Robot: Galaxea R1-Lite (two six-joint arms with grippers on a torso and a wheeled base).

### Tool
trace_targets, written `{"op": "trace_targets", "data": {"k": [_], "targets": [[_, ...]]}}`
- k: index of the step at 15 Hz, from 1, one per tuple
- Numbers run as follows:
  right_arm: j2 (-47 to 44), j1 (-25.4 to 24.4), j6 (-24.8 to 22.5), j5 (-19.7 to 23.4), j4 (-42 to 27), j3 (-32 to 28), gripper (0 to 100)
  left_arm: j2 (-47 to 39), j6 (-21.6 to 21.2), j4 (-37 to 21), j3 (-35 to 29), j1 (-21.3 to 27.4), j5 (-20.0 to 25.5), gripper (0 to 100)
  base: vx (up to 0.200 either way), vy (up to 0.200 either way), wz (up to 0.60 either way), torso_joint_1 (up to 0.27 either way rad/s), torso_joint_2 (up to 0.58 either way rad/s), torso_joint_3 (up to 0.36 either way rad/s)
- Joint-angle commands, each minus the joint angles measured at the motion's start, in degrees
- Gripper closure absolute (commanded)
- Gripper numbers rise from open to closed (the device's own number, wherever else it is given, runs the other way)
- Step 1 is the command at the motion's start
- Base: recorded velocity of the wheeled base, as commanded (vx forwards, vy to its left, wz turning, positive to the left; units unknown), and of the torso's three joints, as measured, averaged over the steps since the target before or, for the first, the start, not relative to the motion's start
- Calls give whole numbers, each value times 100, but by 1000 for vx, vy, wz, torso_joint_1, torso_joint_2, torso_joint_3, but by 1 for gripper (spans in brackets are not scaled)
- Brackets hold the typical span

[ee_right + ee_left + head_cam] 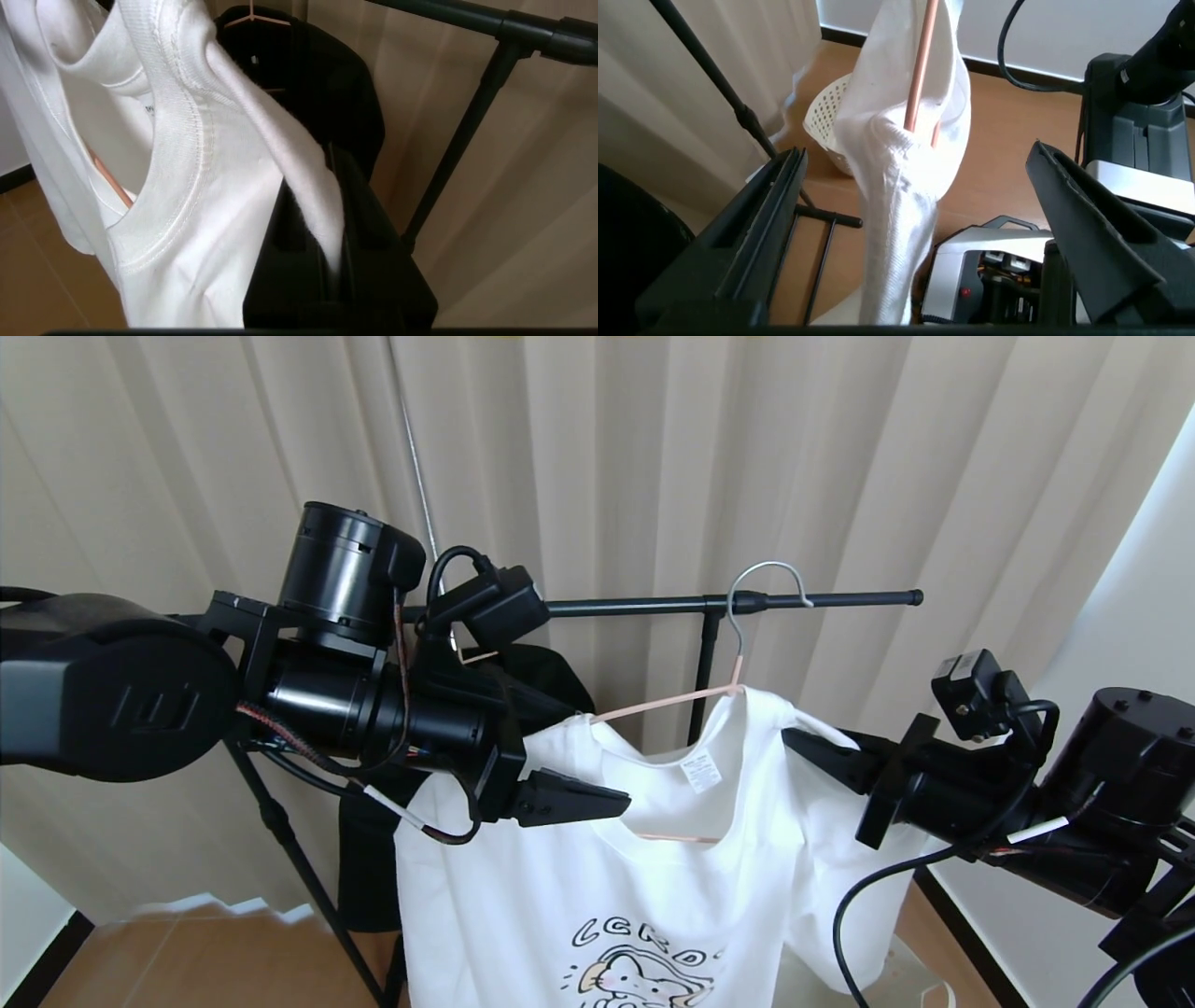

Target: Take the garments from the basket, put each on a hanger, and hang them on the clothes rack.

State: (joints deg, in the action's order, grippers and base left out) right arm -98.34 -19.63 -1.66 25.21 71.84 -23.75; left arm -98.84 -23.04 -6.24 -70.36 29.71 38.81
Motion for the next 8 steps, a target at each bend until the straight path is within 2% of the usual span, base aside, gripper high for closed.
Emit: {"op": "trace_targets", "data": {"k": [1, 8], "targets": [[8, -6, -1, 1, 6, 2, 100, 14, 1, 0, 32, 0, -6, 100, 0, 0, 0, 0, 0, 0], [17, -6, -1, 1, 6, 10, 100, 76, 1, 0, 40, -18, -6, 100, 0, 0, 0, 0, 0, 0]]}}
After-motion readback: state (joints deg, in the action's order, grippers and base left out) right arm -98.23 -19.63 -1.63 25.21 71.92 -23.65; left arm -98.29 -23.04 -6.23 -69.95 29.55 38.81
